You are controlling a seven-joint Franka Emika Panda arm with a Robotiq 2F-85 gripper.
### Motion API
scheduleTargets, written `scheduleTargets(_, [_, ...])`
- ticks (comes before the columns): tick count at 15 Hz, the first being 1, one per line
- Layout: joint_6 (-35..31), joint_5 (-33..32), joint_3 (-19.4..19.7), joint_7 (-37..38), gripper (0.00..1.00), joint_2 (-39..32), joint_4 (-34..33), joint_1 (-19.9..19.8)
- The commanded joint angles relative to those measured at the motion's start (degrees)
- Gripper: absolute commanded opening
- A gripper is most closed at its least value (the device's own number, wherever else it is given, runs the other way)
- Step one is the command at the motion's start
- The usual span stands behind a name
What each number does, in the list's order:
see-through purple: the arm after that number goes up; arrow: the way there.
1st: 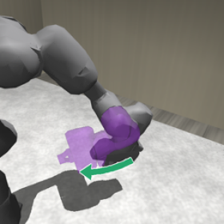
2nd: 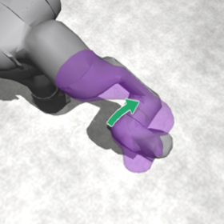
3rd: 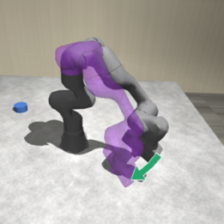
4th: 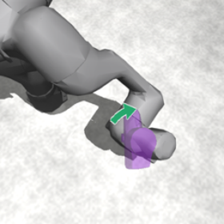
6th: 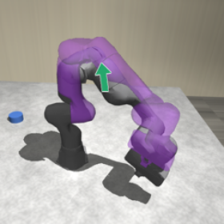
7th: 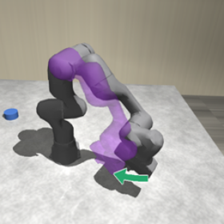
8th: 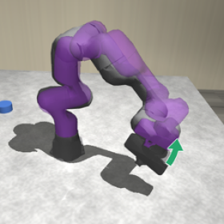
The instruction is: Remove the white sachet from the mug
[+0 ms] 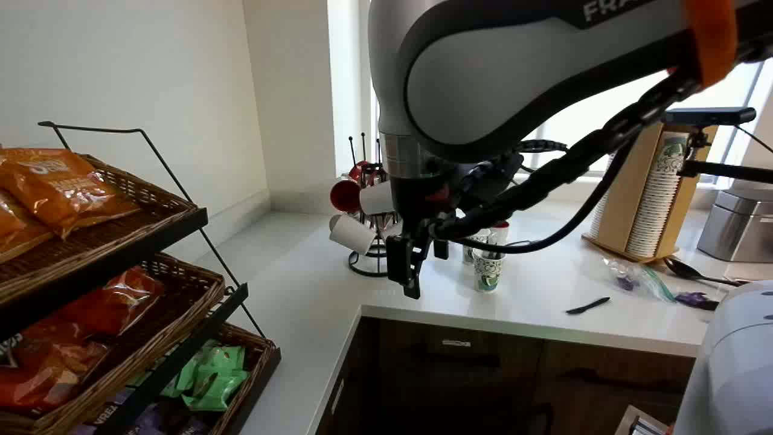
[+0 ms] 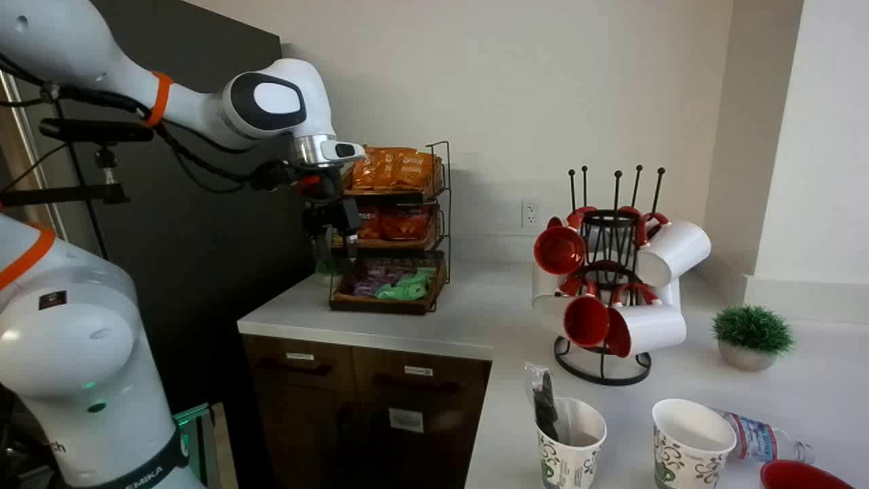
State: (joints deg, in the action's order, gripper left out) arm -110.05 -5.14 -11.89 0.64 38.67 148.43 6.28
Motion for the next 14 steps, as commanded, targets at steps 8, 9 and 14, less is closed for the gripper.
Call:
scheduleTargets(8, [0.2,-0.6,0.9,0.6,1.0,-0.2,-0.1,1.1])
scheduleTargets(9, [-1.0,-1.2,1.3,0.2,1.0,0.5,0.7,0.8])
scheduleTargets(14, [-4.4,-6.5,10.8,-11.4,1.0,5.7,4.8,-1.5])
